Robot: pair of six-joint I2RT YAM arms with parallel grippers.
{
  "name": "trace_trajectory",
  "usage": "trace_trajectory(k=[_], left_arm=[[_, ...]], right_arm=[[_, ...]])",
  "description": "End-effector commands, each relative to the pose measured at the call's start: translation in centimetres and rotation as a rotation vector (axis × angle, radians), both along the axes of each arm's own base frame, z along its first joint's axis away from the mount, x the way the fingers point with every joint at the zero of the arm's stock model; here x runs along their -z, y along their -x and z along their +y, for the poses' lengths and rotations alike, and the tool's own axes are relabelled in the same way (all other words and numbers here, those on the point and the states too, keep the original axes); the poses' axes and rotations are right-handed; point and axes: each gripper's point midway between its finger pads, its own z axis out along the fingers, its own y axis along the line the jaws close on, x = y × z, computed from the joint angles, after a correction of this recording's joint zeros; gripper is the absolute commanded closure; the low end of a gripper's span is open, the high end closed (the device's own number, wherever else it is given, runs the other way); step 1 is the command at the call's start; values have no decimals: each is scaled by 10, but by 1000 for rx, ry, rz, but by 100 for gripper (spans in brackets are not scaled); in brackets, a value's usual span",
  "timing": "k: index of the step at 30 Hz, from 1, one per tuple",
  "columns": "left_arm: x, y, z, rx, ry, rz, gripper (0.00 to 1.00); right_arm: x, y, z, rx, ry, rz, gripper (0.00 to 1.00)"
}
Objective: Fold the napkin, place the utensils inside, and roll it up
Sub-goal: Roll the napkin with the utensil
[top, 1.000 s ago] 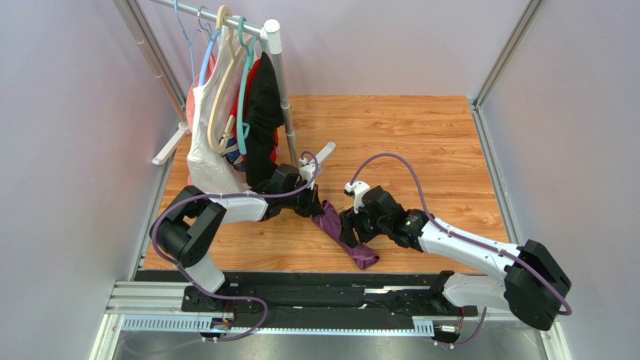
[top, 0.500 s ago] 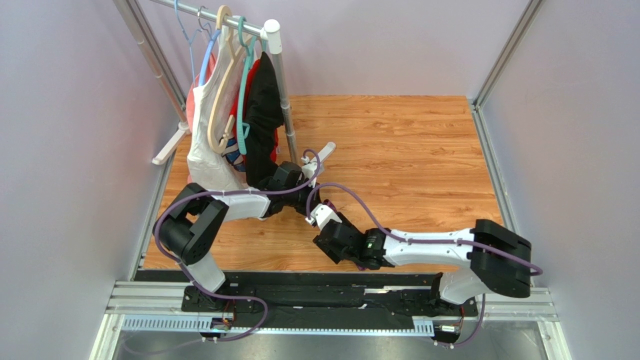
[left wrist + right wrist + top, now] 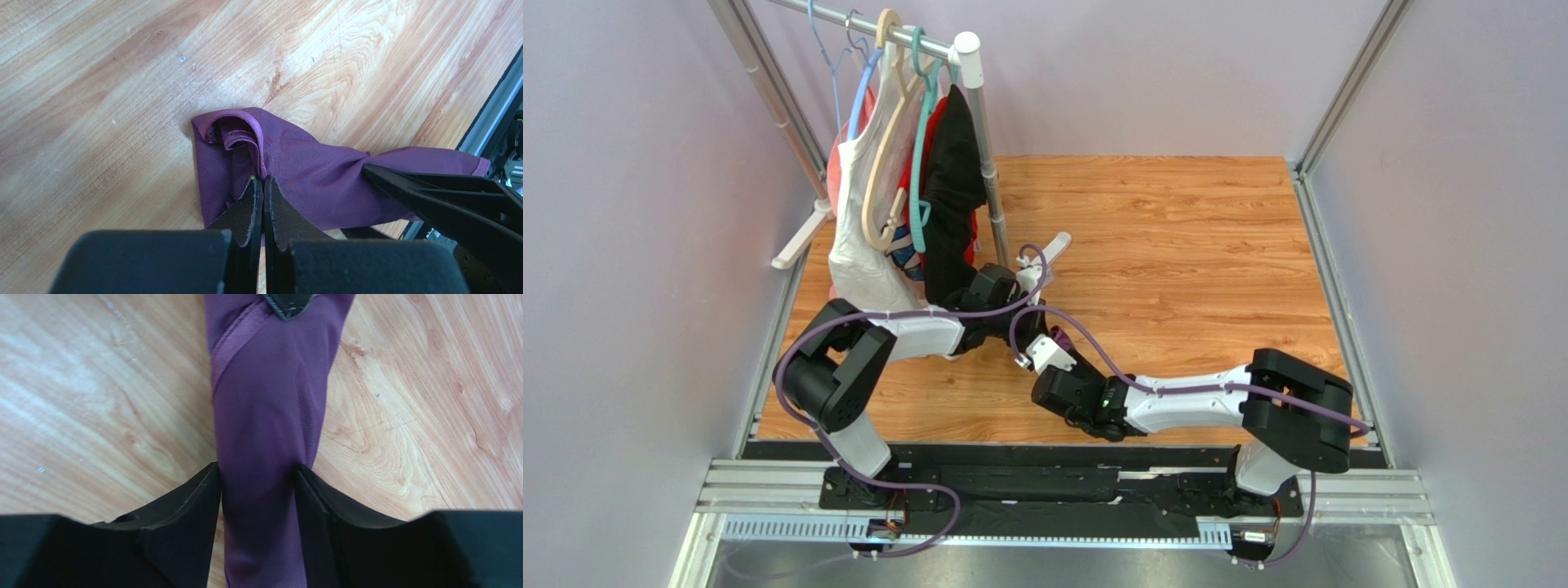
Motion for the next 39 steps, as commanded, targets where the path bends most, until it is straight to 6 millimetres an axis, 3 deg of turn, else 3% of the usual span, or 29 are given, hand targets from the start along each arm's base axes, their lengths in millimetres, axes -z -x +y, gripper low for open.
trace_trajectory(k=[1,5,8,9,12,23,39], left_arm=[[-2,3,-2,46,-3,-6,100],[-8,3,-4,56,13,-19,99],[-17,1,-3,38,26,-40,74],[-23,-1,-1,19,30,-59,56],[-34,-5,6,-28,20,-99,39],[-41,2,31,-119,16,-123,32],[-48,-2,3,-56,156,-128,29]], right_arm=[[3,-13,-4,78,-30,-22,57],[10,-9,-4,69,-39,28,71],[14,-2,-2,57,-72,84,78],[15,3,1,45,-88,116,80],[16,10,0,46,-148,195,85],[10,17,-4,28,-355,405,92],[4,15,-9,-6,-558,598,95]])
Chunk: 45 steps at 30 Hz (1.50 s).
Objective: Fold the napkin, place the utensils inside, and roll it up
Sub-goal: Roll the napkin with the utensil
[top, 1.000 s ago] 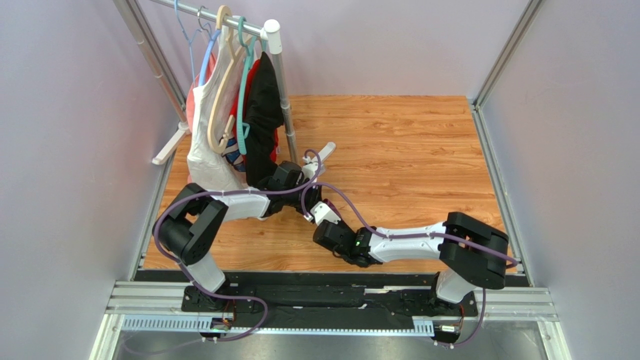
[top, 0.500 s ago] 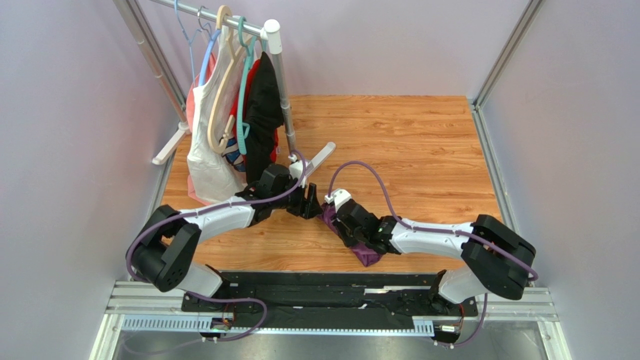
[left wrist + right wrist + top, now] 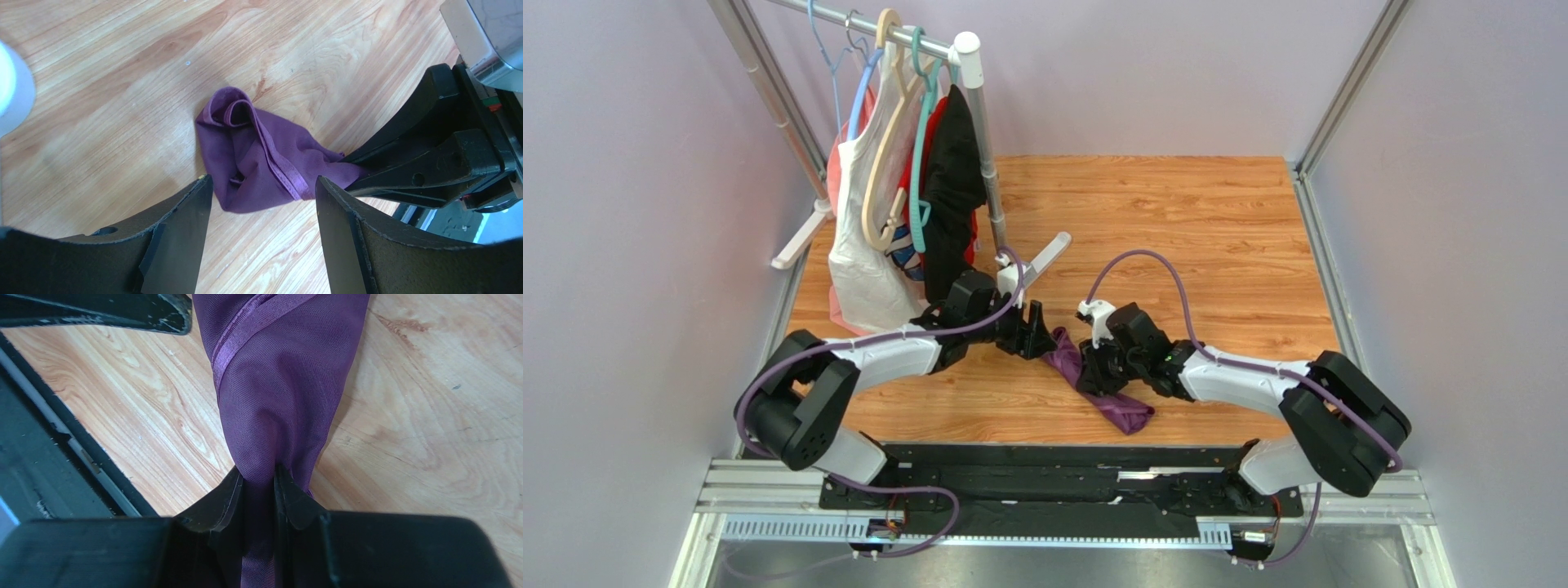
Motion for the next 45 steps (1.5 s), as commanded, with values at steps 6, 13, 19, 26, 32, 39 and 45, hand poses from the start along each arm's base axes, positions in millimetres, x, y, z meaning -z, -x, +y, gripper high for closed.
trace_trajectory(k=[6,13,19,26,32,39,45], left_arm=[[0,-12,-23,45,85,0,30],[4,-14,-27,55,95,5,35],[7,-17,-34,76,102,9,53],[12,-19,-37,86,99,22,93],[22,-19,-34,87,39,65,100],[30,-19,-35,102,4,106,100],[35,-21,-37,108,-18,133,100]], right_arm=[[13,13,-7,-26,-40,118,95],[16,11,-9,-26,-37,136,95],[20,8,-12,-14,-33,146,95],[22,5,-15,2,-21,144,90],[14,3,-23,34,9,128,53],[-10,-3,-28,63,10,66,33],[-32,-8,-29,86,75,-69,27]])
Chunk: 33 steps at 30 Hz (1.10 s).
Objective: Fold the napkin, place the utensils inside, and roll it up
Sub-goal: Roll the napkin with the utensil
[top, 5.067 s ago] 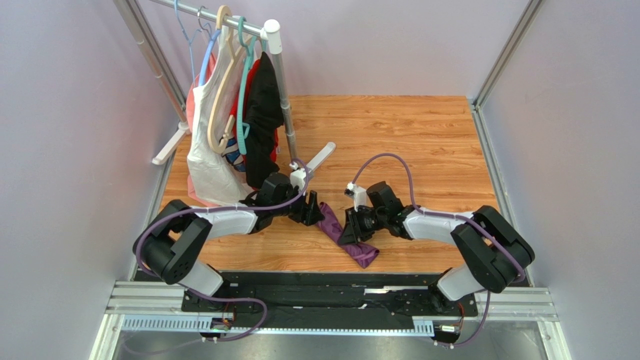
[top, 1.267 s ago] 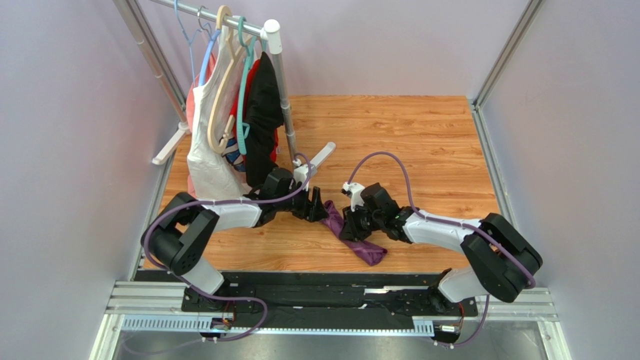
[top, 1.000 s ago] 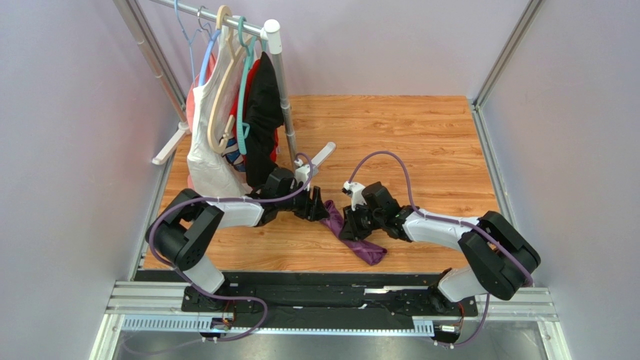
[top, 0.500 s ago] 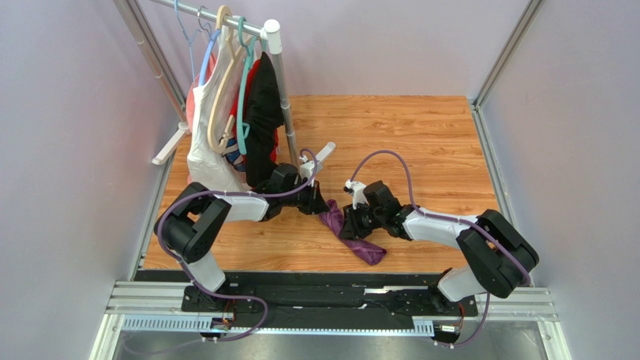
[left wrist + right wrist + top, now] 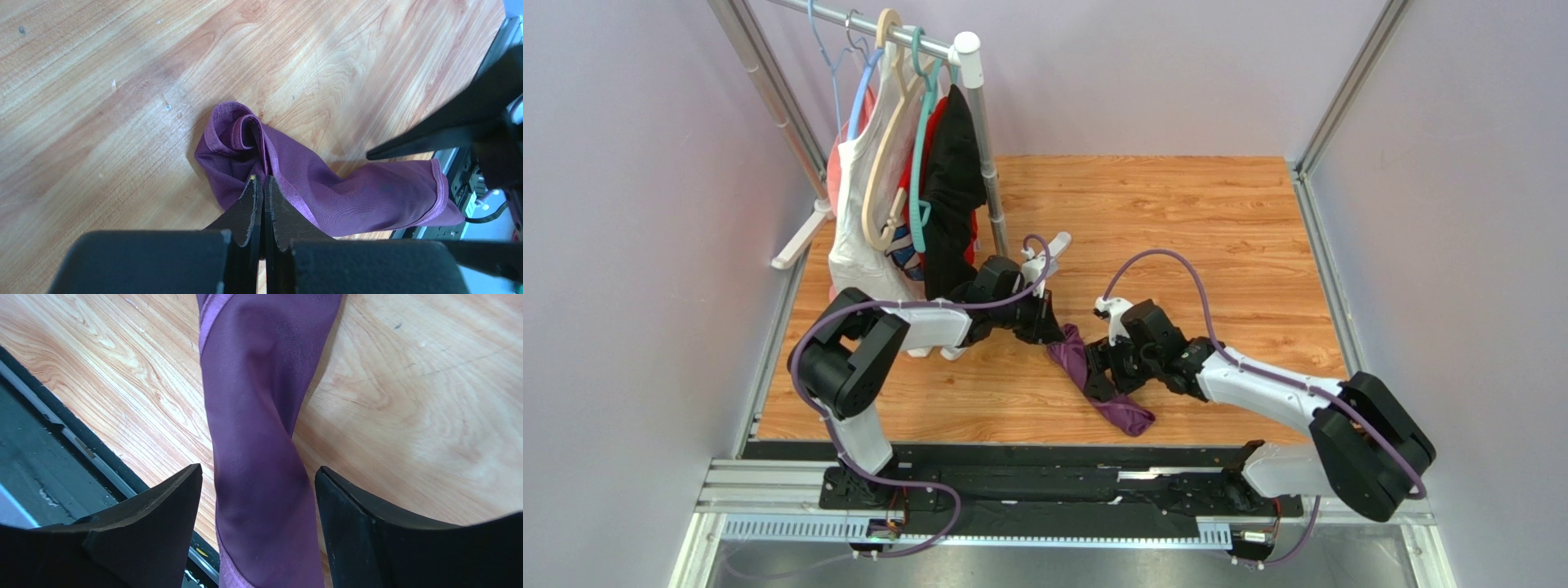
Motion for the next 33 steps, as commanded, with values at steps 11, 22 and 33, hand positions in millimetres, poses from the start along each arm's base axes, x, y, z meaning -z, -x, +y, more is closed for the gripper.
trace_trajectory(k=[11,22,33], left_arm=[[6,-1,-1,30,-47,16,100],[3,-1,-2,39,-50,10,100],[-7,-1,-4,46,-27,-11,72]], right_arm=[[-52,-20,13,44,290,-515,28],[-11,-13,33,-56,475,-503,42],[22,-11,20,-41,471,-341,54]])
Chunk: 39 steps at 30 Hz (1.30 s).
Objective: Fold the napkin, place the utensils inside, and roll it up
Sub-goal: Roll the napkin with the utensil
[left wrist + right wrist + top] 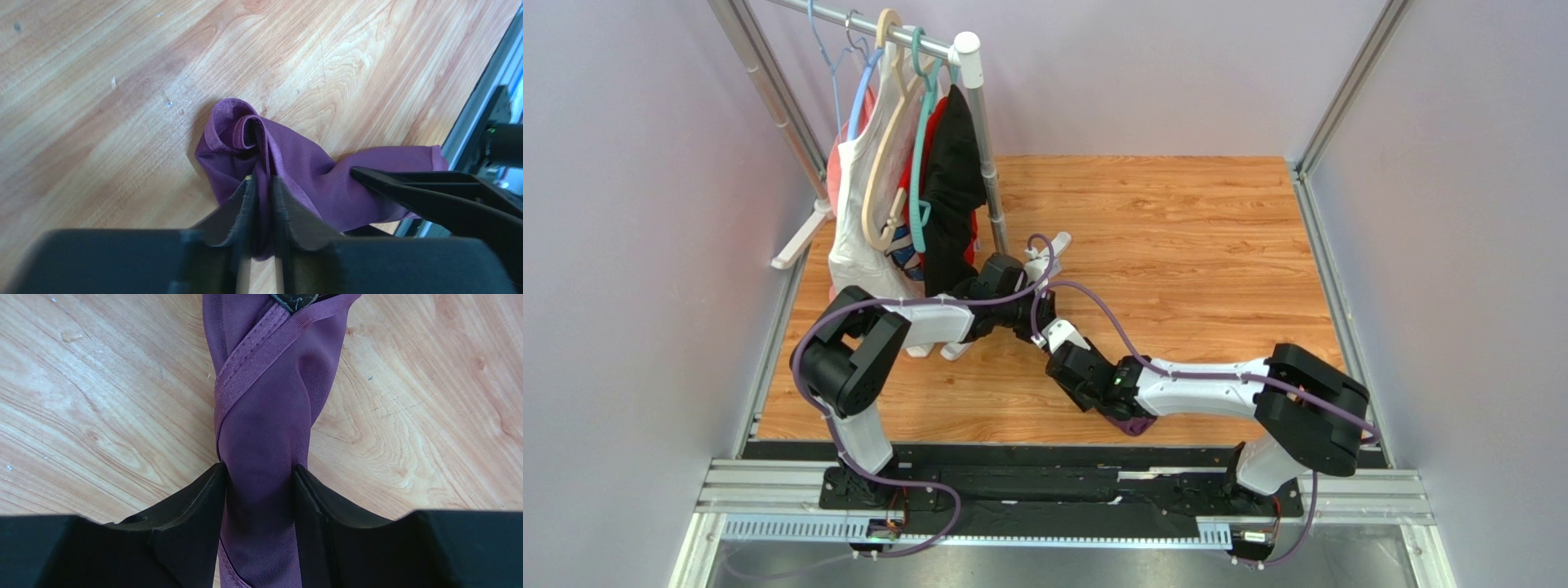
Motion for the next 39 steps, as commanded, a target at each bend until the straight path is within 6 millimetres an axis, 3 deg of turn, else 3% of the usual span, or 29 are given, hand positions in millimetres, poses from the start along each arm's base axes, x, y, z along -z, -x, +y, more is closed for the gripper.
trace_trajectory(k=[1,5,6,11,15,20,26,32,39], left_arm=[[-15,-2,-5,20,23,-39,68],[-25,-7,0,-15,12,-70,43],[-28,-9,5,-37,1,-90,29],[-39,-14,21,-97,-7,-125,1],[-51,-16,28,-129,-14,-151,1],[-49,-14,33,-156,-22,-142,1],[-60,-6,35,-150,21,-167,1],[-72,8,38,-129,63,-189,1],[-84,28,43,-80,110,-223,1]], right_arm=[[11,1,0,29,-25,64,54],[20,2,-4,64,-36,105,62],[21,0,-5,81,-43,114,63],[23,-3,-18,150,-87,157,65],[19,-6,-32,239,-145,186,65],[16,-6,-52,324,-211,216,65],[10,-20,-68,427,-303,246,67],[6,-49,-89,562,-376,276,67],[4,-98,-116,648,-442,297,66]])
